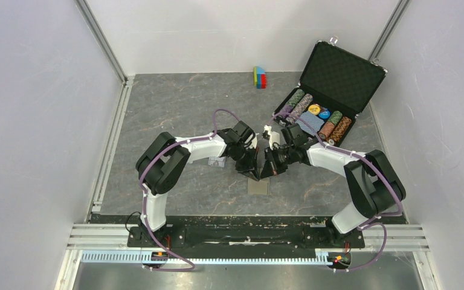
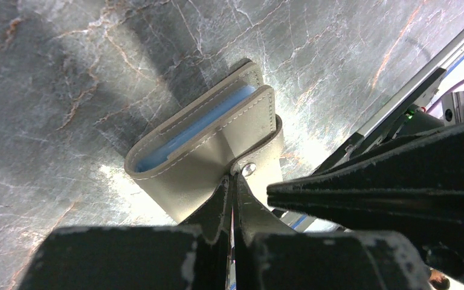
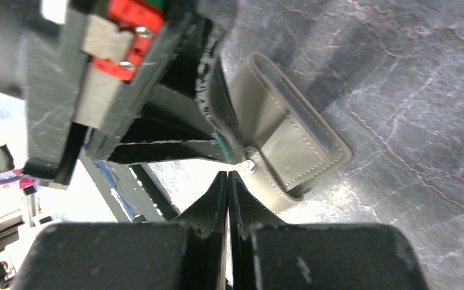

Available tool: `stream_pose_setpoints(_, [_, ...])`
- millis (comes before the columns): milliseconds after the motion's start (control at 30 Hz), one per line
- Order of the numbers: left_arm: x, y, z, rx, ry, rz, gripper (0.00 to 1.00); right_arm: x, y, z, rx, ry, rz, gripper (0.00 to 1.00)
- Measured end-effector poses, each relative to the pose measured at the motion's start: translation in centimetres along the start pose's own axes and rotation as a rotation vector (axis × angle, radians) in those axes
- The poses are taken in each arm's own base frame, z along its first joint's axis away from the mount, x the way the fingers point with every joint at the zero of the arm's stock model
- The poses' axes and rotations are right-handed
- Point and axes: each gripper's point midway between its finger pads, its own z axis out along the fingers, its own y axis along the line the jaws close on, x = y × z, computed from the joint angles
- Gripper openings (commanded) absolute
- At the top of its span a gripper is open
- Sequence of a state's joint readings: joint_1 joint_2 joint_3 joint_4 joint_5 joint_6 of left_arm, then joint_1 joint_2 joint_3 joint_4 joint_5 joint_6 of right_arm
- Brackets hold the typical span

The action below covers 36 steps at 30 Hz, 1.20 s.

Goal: Put the credit cards into the card holder
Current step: Close the card holder at the center of the board.

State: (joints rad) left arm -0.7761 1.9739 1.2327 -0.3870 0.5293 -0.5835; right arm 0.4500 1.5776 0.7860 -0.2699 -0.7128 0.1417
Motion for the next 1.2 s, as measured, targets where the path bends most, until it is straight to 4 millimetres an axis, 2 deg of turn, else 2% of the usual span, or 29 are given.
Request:
stream_pose_setpoints(300, [0.0, 0.0, 0.0, 0.0, 0.0, 0.0, 0.02, 0.2, -2.3, 0.4, 0.11, 0.006, 0.011, 0.0])
stream_pose_setpoints(733, [0.1, 0.1, 0.0, -0.003, 0.002, -0.002, 0.02, 0.3, -2.0, 1.0, 0.109, 0.007, -0.021, 0.0])
stream_pose_setpoints(1200, [0.1, 0.2, 0.2, 0.001, -0.007, -0.015, 0.02, 0.7, -2.3, 1.6, 0.182, 0.013, -0.103, 0.0])
